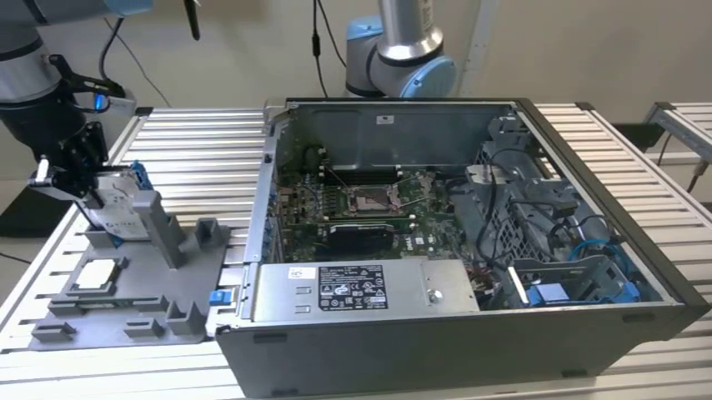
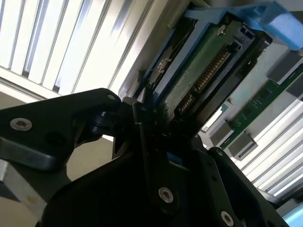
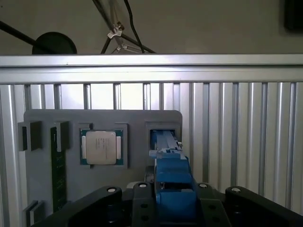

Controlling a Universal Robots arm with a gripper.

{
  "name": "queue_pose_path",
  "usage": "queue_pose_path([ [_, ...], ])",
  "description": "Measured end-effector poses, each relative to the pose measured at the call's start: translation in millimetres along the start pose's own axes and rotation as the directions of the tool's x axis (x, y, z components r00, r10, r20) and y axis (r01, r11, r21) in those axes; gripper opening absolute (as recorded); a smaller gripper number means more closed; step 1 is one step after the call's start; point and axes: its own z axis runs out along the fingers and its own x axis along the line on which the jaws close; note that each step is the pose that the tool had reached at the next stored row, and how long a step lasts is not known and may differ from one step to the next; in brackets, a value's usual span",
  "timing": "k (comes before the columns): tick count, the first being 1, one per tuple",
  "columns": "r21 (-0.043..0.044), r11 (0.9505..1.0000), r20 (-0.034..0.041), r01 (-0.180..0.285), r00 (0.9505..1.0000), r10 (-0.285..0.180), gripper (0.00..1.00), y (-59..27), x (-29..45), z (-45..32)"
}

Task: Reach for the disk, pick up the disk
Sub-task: 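Pick up the disk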

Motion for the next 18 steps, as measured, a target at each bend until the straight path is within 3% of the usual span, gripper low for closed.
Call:
queue_pose_path([
  [1, -0.0001, 1.0000, -0.0021, 0.000, 1.0000, 0.000, 0.00, 0.0, -0.1, 0.1],
  [3, -0.0080, 1.0000, -0.0297, 0.000, 0.9996, 0.000, 0.00, 0.0, -0.3, 0.1],
  [7, -0.0079, 1.0000, -0.0247, 0.000, 0.9997, 0.000, 0.00, 0.0, -0.3, 0.0],
  [18, -0.0079, 1.0000, -0.0219, 0.000, 0.9998, 0.000, 0.00, 0.1, -0.3, -1.0],
])
